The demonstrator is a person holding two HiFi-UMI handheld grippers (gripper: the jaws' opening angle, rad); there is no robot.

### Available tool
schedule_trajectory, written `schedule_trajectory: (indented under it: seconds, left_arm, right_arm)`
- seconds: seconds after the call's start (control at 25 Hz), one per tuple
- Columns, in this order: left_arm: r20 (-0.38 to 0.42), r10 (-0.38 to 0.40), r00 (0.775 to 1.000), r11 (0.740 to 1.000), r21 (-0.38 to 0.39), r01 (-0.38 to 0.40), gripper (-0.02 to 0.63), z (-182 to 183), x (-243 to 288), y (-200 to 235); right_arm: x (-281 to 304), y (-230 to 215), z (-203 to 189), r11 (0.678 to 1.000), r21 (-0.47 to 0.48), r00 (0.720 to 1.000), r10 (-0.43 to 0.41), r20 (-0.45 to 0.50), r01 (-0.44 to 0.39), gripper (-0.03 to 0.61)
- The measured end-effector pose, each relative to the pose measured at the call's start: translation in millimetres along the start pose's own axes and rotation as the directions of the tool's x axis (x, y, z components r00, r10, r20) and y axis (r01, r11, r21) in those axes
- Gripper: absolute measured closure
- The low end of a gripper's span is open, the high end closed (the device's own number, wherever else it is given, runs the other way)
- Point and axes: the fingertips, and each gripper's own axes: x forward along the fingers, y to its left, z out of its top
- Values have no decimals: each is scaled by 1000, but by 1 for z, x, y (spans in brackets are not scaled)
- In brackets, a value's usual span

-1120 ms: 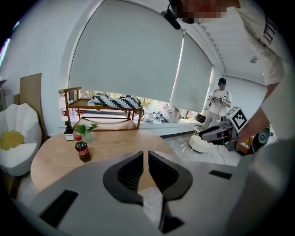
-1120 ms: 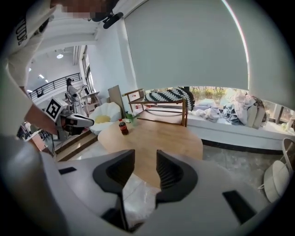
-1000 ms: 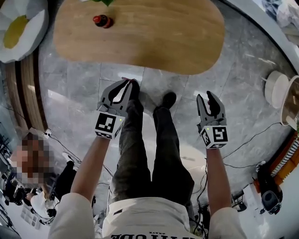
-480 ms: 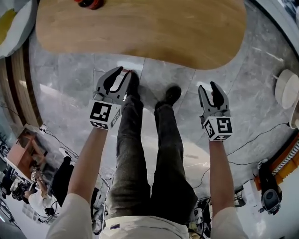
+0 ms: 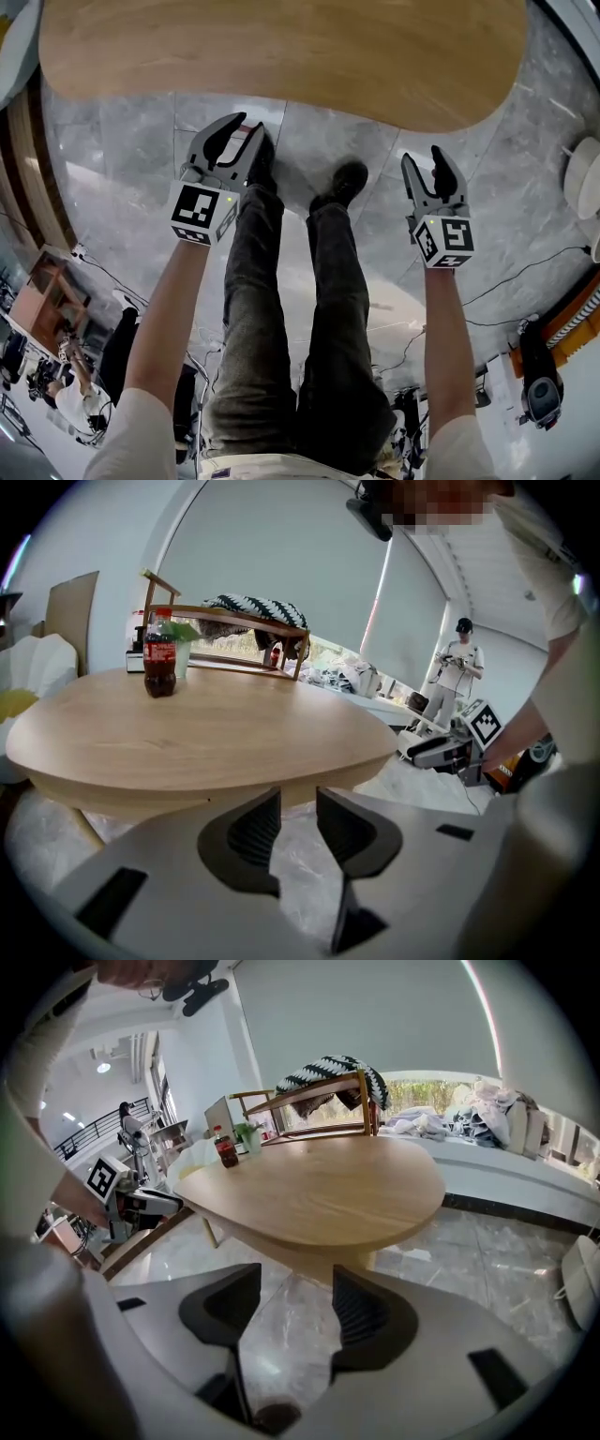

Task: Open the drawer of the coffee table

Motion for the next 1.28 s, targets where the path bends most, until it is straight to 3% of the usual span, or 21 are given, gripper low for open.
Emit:
schedule_trajectory:
  seconds: [0.64, 0.84, 1.08, 1.28]
  left_arm:
    - [-12, 83, 996, 996, 31, -83, 268, -48, 60, 60]
    - [39, 80, 996, 996, 37, -82, 242, -36, 69, 68]
    - [43, 67, 997, 994, 83, -71, 233, -39, 71, 66]
    - [62, 131, 989, 991, 29, -133, 218, -37, 65, 80]
  right_arm:
    - [63, -50, -46, 996, -56, 997, -76, -14, 75, 229]
    - [76, -49, -28, 994, -97, 998, -48, 34, 51, 206]
    - [87, -48, -9, 988, -152, 998, 2, 69, 9, 202]
    - [92, -42, -1, 984, -179, 997, 23, 77, -8, 202]
